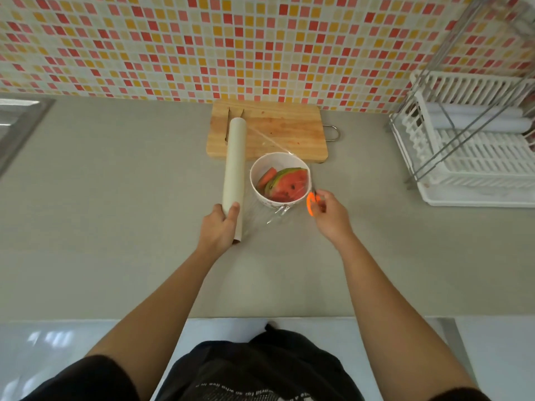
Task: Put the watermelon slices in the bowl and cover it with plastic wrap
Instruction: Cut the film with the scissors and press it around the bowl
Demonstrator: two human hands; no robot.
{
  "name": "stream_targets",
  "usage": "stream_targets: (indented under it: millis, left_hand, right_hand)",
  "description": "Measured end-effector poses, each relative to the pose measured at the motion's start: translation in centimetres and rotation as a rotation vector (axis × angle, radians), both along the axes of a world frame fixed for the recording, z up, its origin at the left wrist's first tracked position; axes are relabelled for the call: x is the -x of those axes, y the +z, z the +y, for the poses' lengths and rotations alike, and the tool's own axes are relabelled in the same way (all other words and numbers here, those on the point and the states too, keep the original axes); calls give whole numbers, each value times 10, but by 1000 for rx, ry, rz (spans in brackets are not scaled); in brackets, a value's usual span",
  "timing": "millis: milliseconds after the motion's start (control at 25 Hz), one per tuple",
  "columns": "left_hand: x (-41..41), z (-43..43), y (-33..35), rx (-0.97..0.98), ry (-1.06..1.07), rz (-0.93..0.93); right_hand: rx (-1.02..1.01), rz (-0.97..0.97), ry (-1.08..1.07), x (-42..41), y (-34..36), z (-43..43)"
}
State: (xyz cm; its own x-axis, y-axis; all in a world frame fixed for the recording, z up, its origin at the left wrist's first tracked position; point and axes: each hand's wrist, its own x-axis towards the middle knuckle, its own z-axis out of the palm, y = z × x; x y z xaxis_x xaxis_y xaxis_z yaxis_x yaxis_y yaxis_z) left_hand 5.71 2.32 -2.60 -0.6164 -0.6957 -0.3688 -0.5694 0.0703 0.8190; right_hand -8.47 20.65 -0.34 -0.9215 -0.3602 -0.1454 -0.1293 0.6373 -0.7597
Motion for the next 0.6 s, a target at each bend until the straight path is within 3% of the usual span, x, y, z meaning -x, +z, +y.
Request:
stream_targets:
  millis: [120, 240, 400, 600]
  left_hand:
    - [1, 0, 3, -17, -7, 20]
    - [-1, -3, 2, -44, -13, 34]
    - [-1, -4, 0, -59, 2, 38]
    - [-3, -9, 1, -50, -18, 31]
  right_hand:
    - [363, -202, 24, -24, 15, -22]
    - [523, -324, 60, -49, 14, -38]
    - [618, -447, 34, -82, -5, -43]
    - [550, -516, -31, -130, -26, -43]
